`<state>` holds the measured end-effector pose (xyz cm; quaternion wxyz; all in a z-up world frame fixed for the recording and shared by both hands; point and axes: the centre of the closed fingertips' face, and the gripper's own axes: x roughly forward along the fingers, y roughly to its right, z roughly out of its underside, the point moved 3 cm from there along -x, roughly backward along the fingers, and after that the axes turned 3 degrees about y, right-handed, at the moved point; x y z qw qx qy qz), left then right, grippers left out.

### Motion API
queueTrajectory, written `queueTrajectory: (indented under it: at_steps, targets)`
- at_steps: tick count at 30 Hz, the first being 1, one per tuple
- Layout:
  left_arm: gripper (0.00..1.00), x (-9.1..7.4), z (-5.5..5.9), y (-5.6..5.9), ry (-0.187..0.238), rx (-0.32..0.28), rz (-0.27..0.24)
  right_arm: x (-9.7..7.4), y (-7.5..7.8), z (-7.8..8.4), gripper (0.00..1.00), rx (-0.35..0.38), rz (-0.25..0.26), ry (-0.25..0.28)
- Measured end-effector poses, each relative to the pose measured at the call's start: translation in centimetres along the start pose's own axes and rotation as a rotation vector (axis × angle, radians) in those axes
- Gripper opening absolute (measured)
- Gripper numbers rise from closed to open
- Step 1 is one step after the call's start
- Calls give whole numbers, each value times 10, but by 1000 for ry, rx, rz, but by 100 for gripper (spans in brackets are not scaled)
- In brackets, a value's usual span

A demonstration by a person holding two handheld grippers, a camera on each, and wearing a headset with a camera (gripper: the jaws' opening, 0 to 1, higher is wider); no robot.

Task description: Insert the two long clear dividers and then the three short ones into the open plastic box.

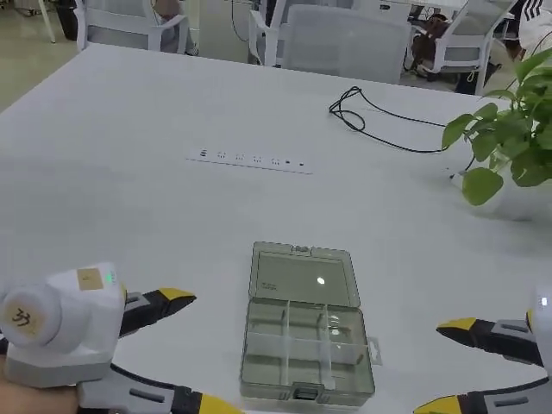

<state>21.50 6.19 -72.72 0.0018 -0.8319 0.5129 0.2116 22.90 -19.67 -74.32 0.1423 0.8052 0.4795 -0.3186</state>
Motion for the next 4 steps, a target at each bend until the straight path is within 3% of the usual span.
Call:
queueTrajectory:
  at_steps: [4]
  targets:
    - [100,-1,3,0,-10,3,5,1,0,-1,75,-5,-2,0]
